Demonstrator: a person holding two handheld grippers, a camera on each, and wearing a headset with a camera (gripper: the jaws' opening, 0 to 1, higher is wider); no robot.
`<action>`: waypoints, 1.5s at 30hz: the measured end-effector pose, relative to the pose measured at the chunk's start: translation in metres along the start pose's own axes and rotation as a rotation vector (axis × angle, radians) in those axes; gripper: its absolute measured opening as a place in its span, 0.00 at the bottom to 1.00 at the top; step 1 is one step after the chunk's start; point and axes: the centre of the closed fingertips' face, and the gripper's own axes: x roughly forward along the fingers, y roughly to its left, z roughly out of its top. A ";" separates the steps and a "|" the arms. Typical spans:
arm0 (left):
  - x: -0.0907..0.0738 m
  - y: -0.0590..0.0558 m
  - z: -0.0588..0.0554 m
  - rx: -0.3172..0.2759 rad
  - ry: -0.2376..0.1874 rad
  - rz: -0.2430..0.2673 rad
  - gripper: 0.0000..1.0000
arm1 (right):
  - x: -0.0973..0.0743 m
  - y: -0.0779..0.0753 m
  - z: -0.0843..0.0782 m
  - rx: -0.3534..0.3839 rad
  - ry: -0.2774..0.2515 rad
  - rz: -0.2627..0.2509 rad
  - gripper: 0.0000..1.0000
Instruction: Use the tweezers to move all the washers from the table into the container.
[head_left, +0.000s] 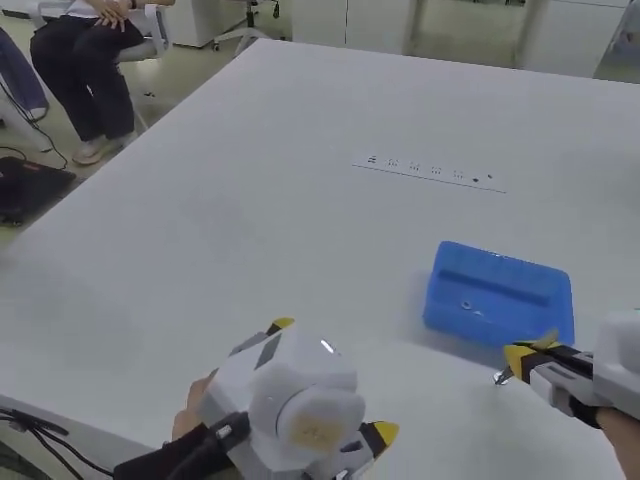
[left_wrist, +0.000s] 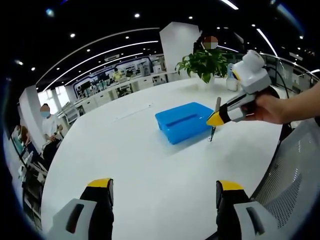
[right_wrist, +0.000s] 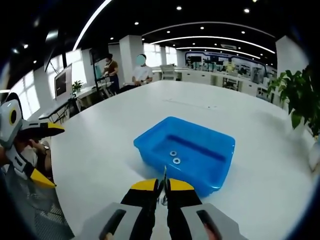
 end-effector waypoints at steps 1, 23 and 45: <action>0.000 0.000 0.000 0.001 0.001 0.000 0.86 | 0.000 -0.001 0.000 -0.005 0.001 -0.001 0.04; 0.002 0.007 -0.001 -0.007 0.004 0.053 0.84 | 0.002 -0.007 0.005 -0.040 0.005 0.006 0.04; 0.002 0.007 0.001 -0.018 -0.004 0.047 0.82 | 0.007 -0.005 0.004 -0.039 0.020 0.015 0.04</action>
